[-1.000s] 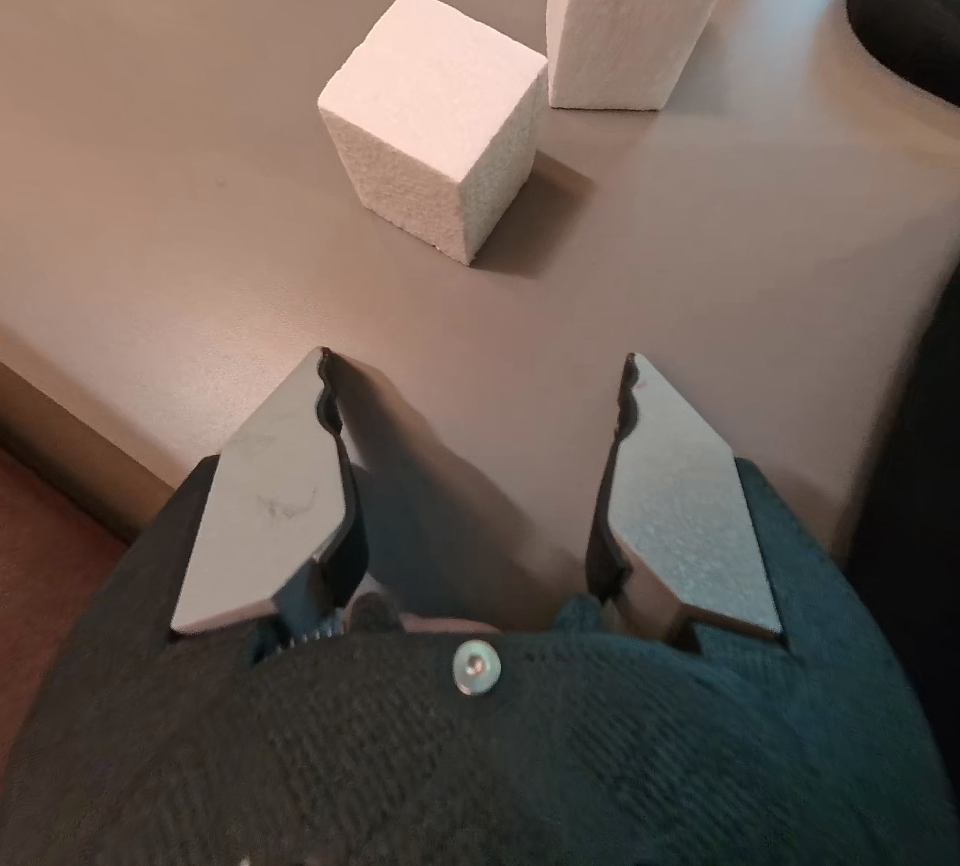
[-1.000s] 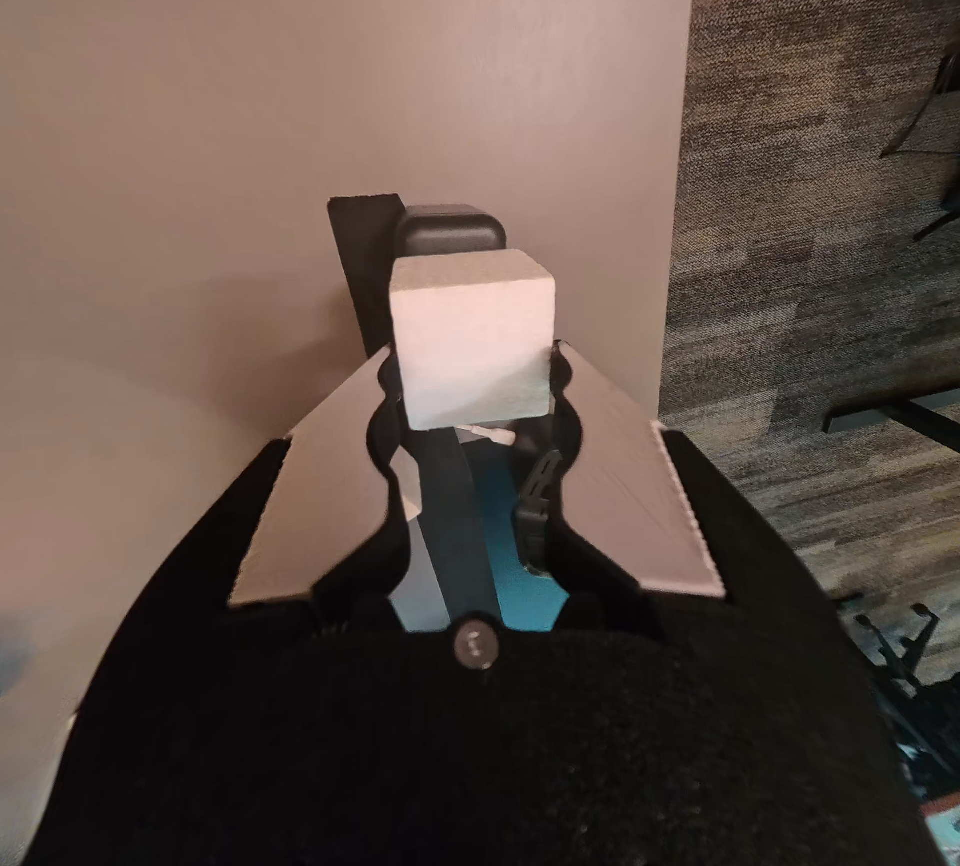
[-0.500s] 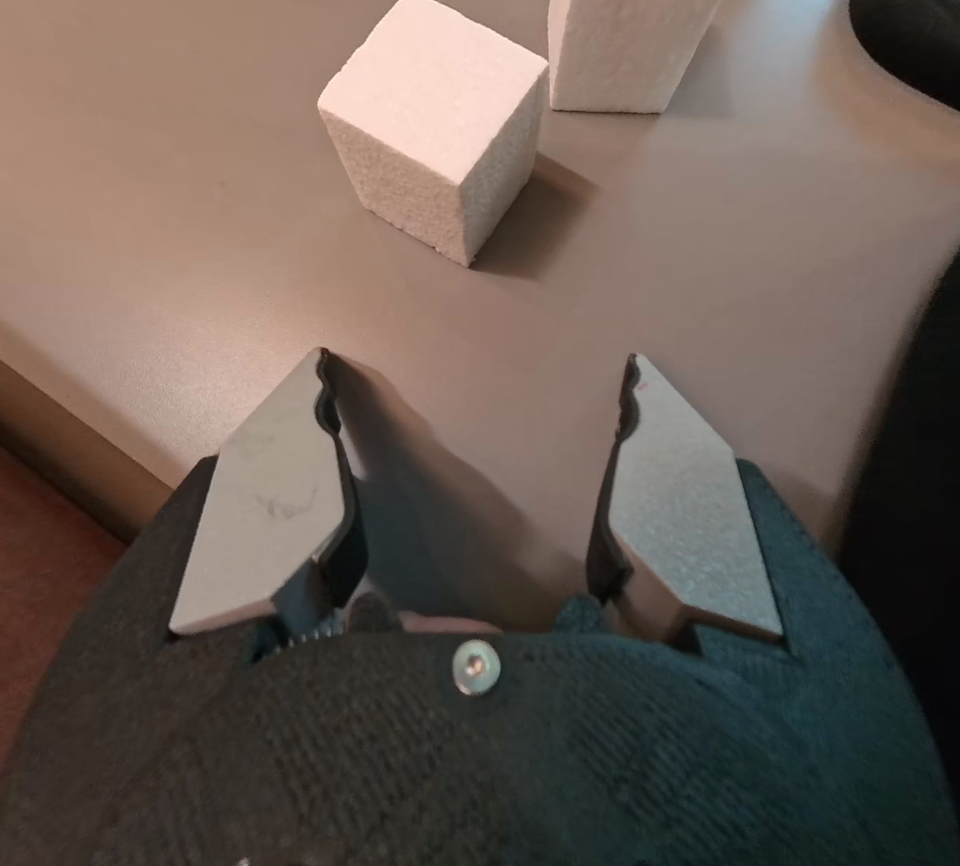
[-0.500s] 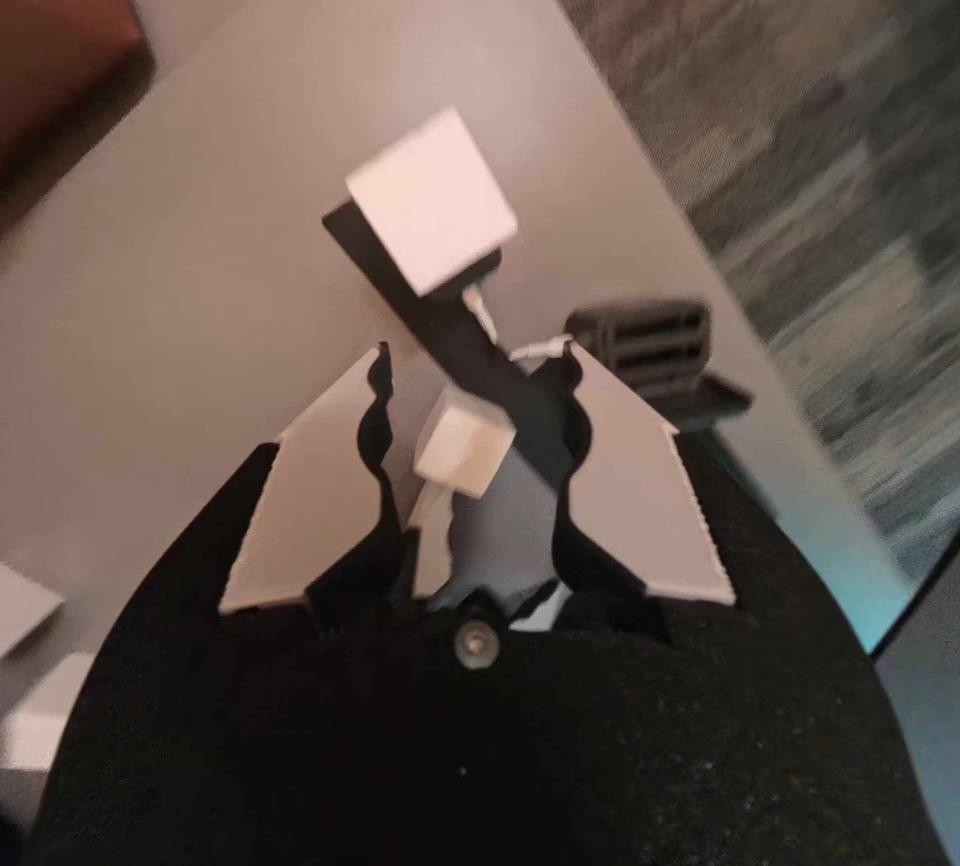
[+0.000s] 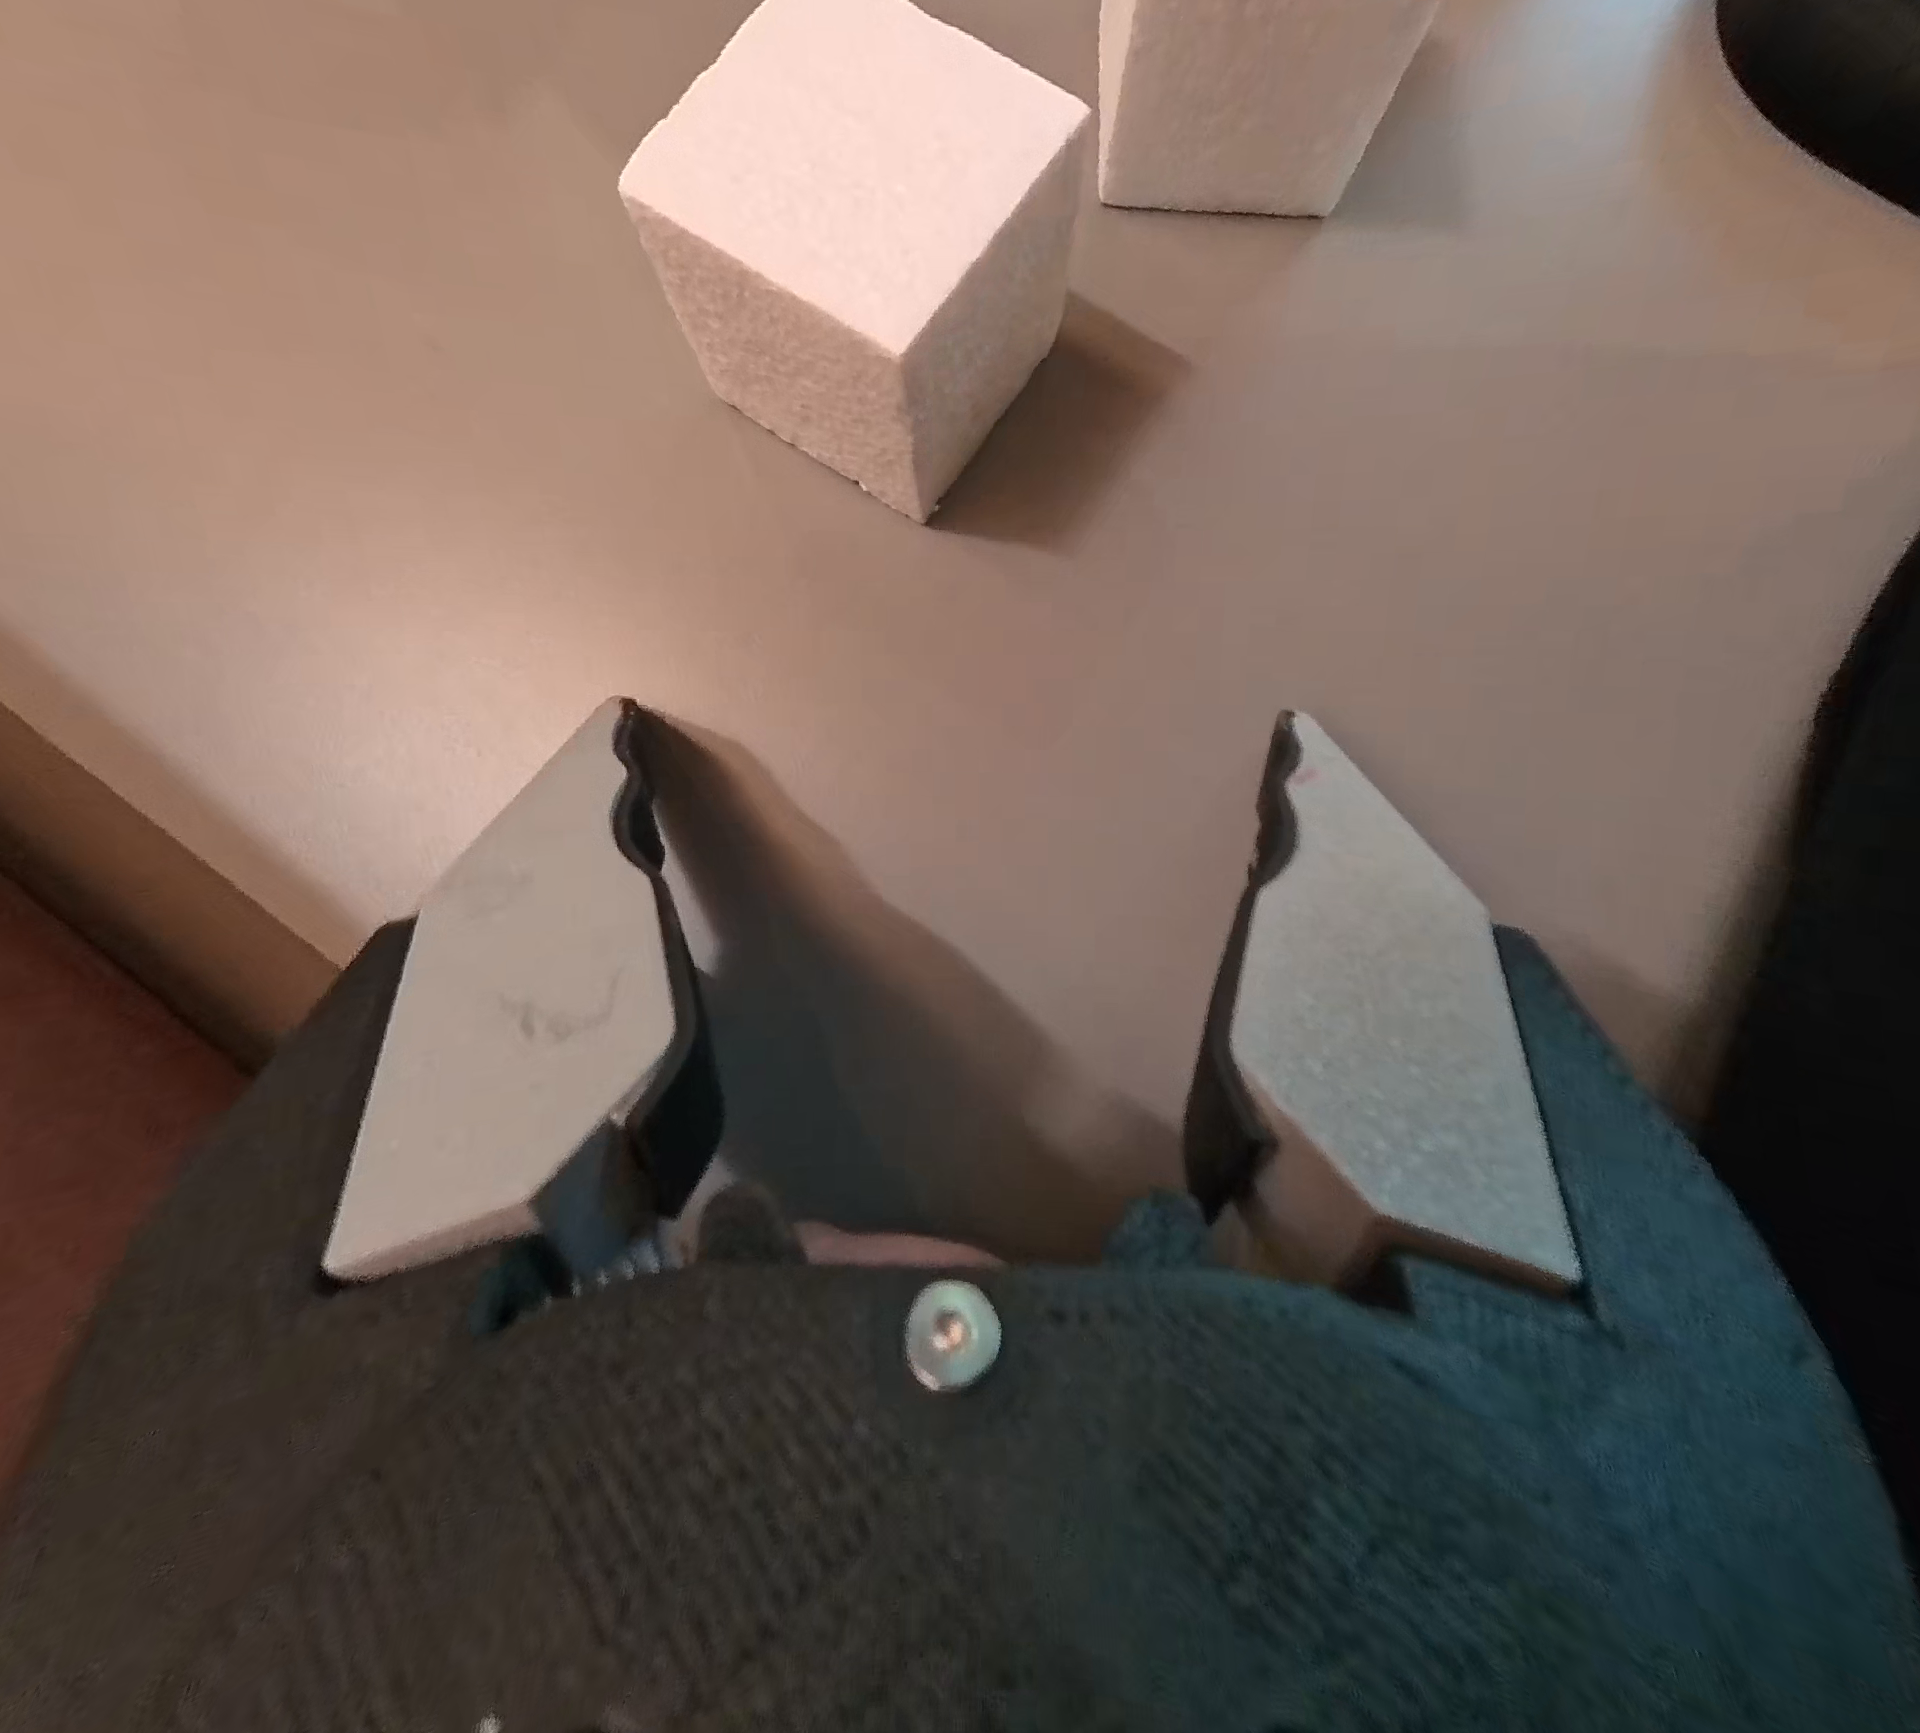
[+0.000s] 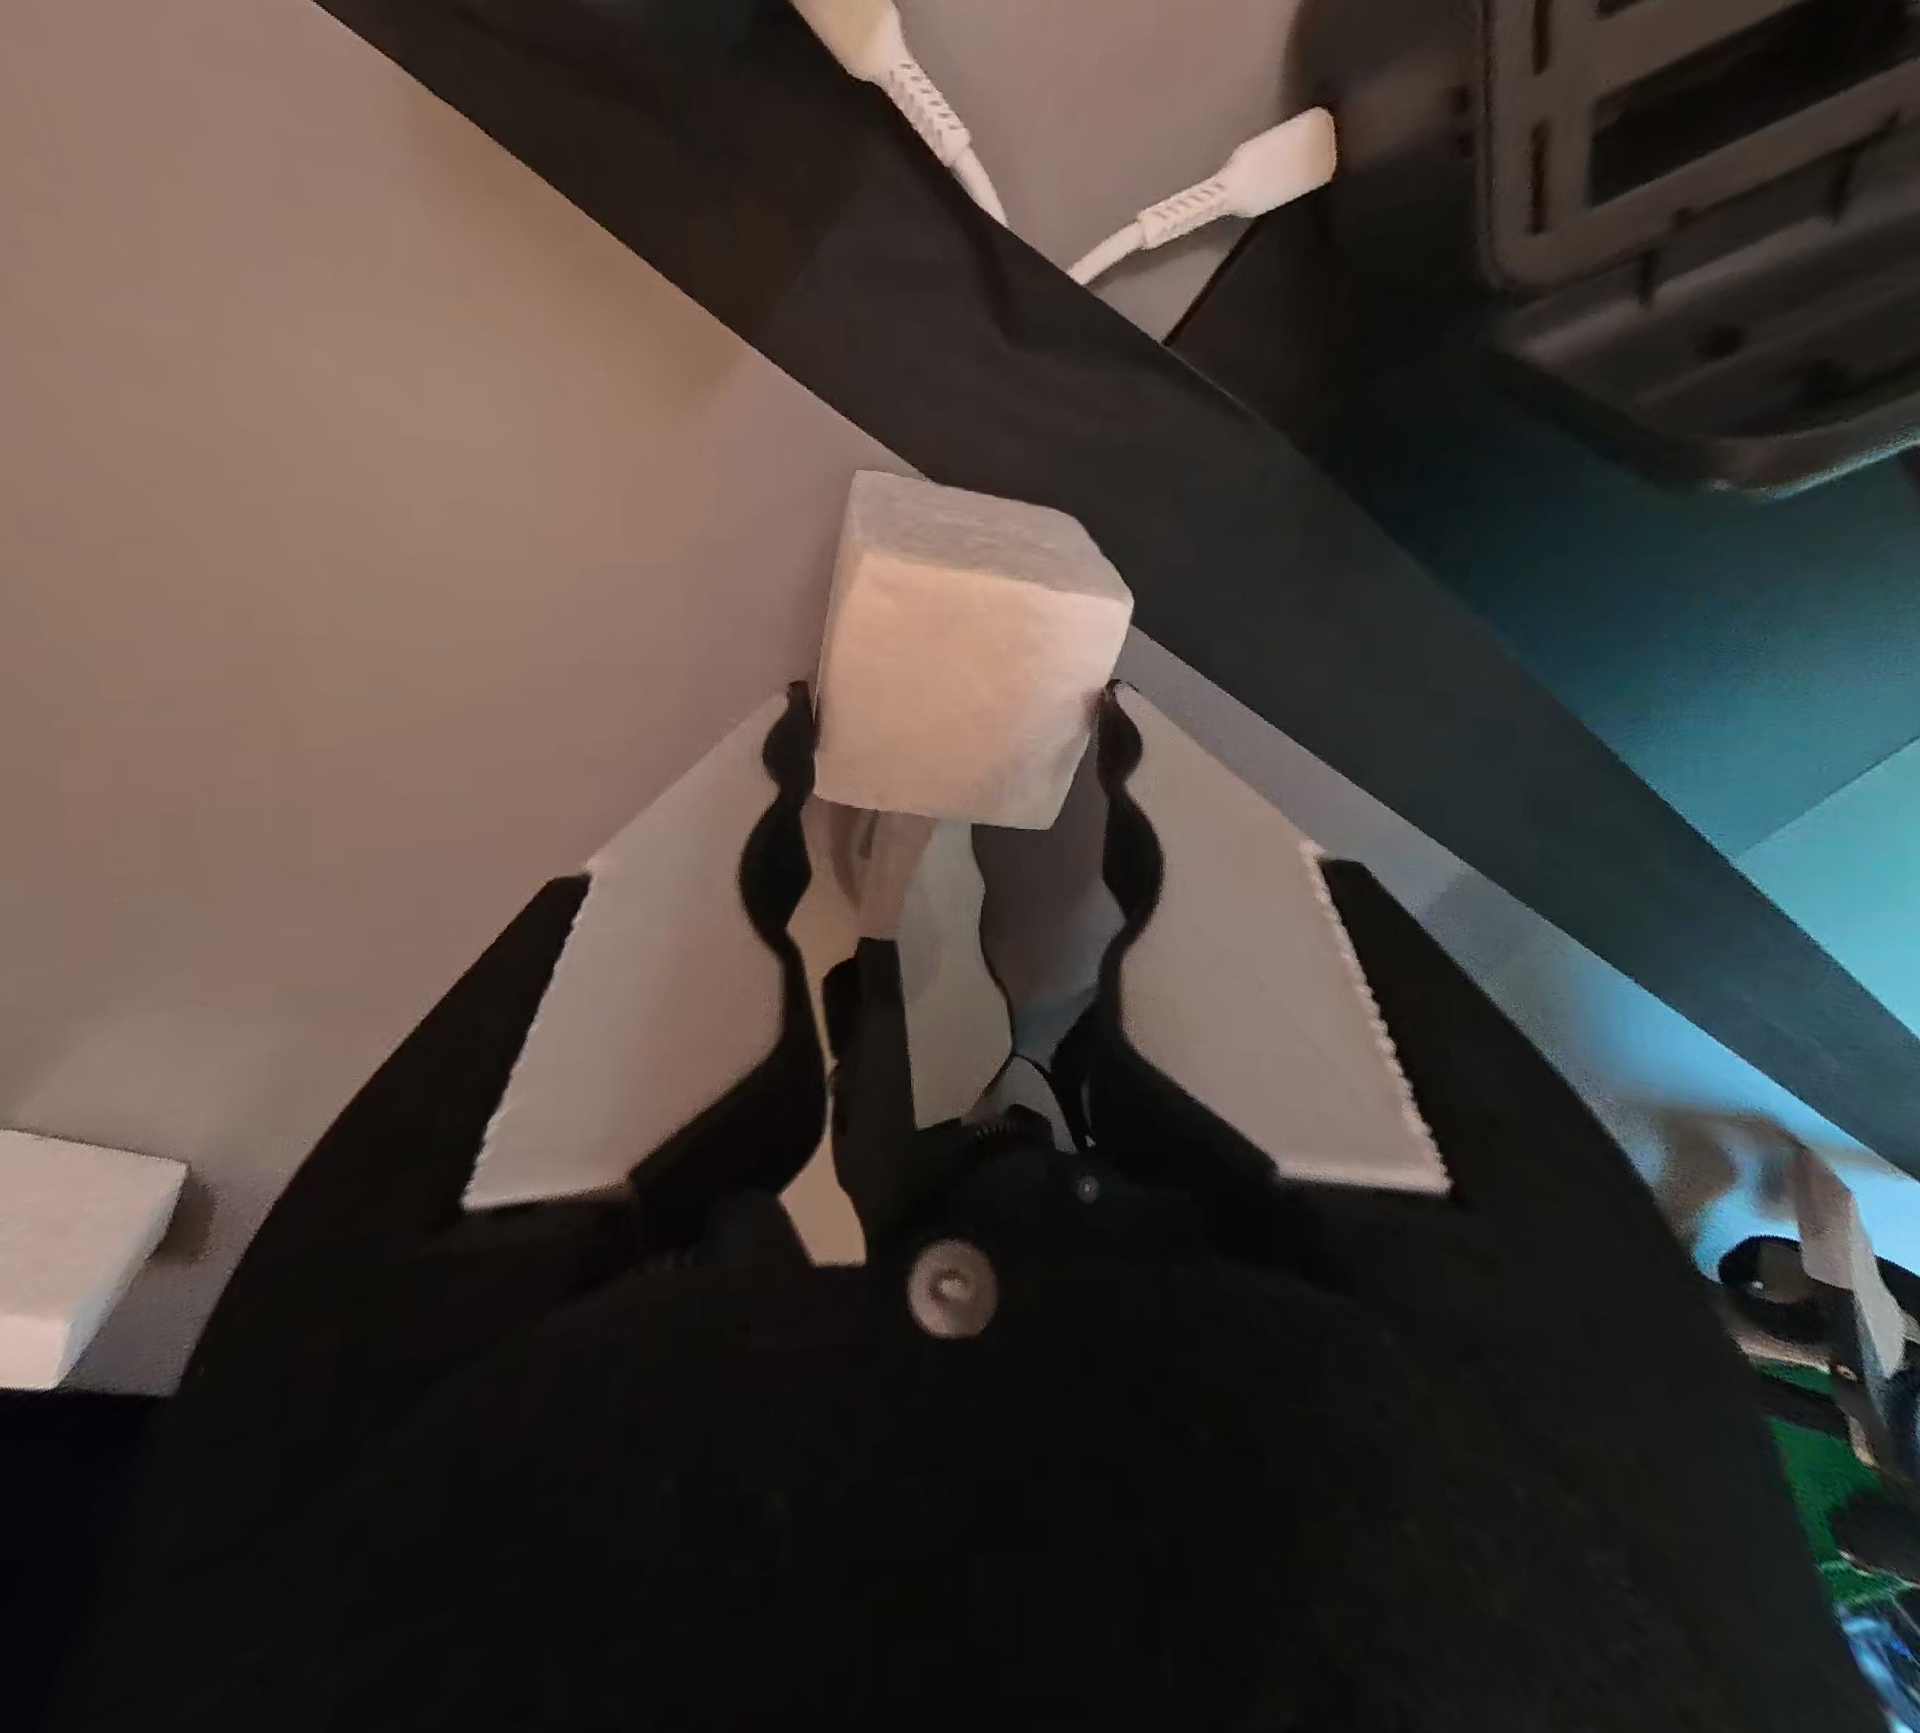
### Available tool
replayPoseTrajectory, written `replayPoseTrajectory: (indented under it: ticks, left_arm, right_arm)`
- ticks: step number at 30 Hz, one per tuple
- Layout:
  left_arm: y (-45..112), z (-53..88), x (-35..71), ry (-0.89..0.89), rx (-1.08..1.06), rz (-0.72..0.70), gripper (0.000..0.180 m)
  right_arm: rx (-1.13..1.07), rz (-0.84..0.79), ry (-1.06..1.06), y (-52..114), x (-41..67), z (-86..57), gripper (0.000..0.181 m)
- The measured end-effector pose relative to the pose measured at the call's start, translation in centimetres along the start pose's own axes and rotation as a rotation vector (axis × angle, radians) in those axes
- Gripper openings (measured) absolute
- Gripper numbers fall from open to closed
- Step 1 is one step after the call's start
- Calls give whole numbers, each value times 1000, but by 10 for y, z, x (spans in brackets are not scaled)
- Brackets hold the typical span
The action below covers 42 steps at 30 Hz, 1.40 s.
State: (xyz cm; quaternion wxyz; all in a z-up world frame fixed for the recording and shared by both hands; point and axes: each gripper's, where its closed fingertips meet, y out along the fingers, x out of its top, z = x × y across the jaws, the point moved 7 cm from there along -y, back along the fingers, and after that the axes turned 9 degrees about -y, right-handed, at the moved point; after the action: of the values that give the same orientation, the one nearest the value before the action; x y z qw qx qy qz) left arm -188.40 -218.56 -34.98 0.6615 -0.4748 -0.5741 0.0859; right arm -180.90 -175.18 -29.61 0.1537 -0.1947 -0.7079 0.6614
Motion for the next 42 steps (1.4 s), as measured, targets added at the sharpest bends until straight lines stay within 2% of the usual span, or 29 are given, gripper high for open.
replayPoseTrajectory:
  ticks: [3,9,15,21,34,39,42]
  left_arm:
    - [-1,0,-1,-5,5,-3,114]
    - [-1,0,-1,-8,6,-12,114]
    - [-1,0,-2,-10,6,-19,114]
    - [-1,0,-2,-7,2,-24,113]
    - [-2,1,-3,-5,-2,-30,112]
    - [-2,1,-3,-4,-3,-33,112]
    - [-2,1,-3,-4,-3,-31,112]
  right_arm:
    - [-26,-69,-63,-27,4,3,54]
    - [-53,-162,-399,-113,27,5,54]
    - [-113,-165,-675,-152,77,9,54]
    - [-115,-62,-856,-135,111,16,54]
    - [-123,-4,-954,-112,128,23,56]
    - [-128,-49,-904,-116,126,21,75]
    - [-166,-127,-865,-139,118,22,79]
